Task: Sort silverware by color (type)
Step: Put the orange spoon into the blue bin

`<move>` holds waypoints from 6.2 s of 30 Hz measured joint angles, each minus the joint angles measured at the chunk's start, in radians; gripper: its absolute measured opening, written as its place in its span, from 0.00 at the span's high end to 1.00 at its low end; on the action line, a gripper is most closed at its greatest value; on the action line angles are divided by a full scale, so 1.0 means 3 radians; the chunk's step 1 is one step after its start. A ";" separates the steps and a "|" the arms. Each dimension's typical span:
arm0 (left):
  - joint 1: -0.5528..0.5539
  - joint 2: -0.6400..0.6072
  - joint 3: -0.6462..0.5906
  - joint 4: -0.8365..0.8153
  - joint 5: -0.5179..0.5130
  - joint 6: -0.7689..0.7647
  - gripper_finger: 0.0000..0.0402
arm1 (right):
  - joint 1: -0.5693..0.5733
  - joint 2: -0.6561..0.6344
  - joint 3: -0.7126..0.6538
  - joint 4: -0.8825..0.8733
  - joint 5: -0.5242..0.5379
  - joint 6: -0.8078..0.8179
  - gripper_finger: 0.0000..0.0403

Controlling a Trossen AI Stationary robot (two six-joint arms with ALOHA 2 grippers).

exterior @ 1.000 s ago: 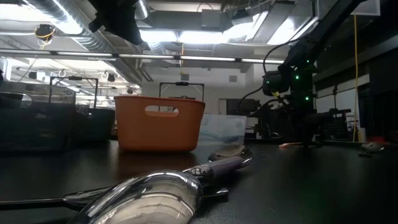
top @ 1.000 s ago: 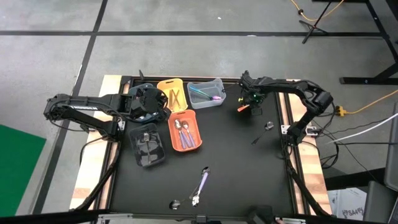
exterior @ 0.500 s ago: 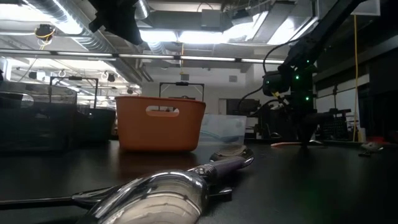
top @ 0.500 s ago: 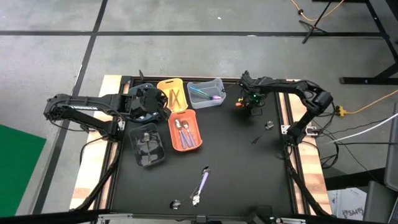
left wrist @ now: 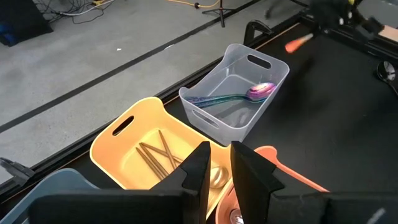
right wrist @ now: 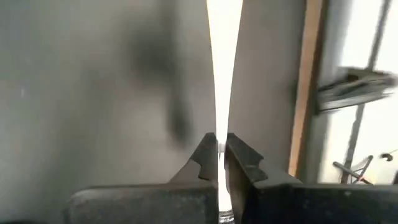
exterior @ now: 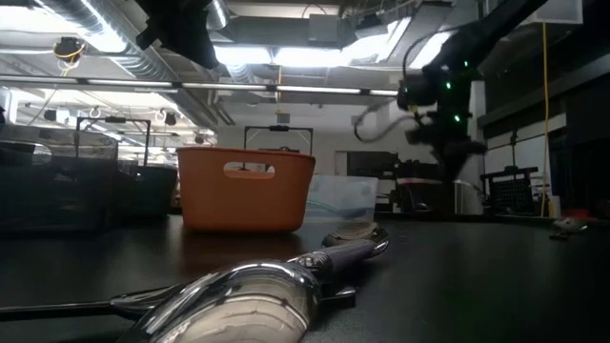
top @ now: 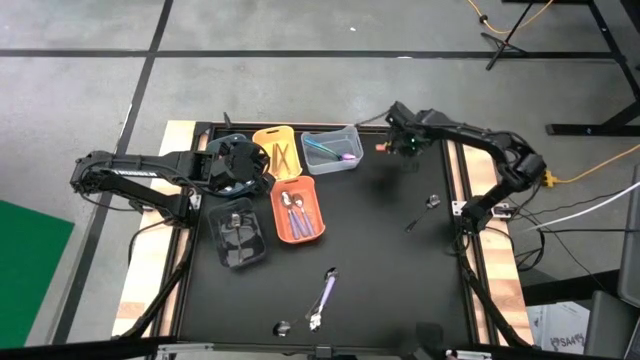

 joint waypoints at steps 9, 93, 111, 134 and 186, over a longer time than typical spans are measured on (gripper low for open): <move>0.0000 0.0001 -0.0001 0.0143 0.0000 0.0000 0.86 | 0.0000 -0.0078 0.0568 0.0052 -0.0918 0.0846 1.00; -0.0190 0.1027 -0.0001 0.2996 0.2611 0.2659 0.95 | 0.1852 -0.0076 0.0641 0.1865 -0.3531 0.1040 1.00; -0.0186 0.1027 -0.0001 0.2978 0.2586 0.2646 0.99 | 0.1853 -0.0076 0.0641 0.1829 -0.3519 0.1049 0.96; -0.0163 0.0607 -0.0001 0.2020 0.2051 0.1948 1.00 | 0.1709 -0.0345 0.0641 0.1117 -0.1866 0.1031 0.72; 0.2130 -0.0654 -0.1600 -0.0094 0.1102 -0.0707 0.98 | 0.1611 -0.0472 0.0640 0.0470 -0.1043 0.1043 0.71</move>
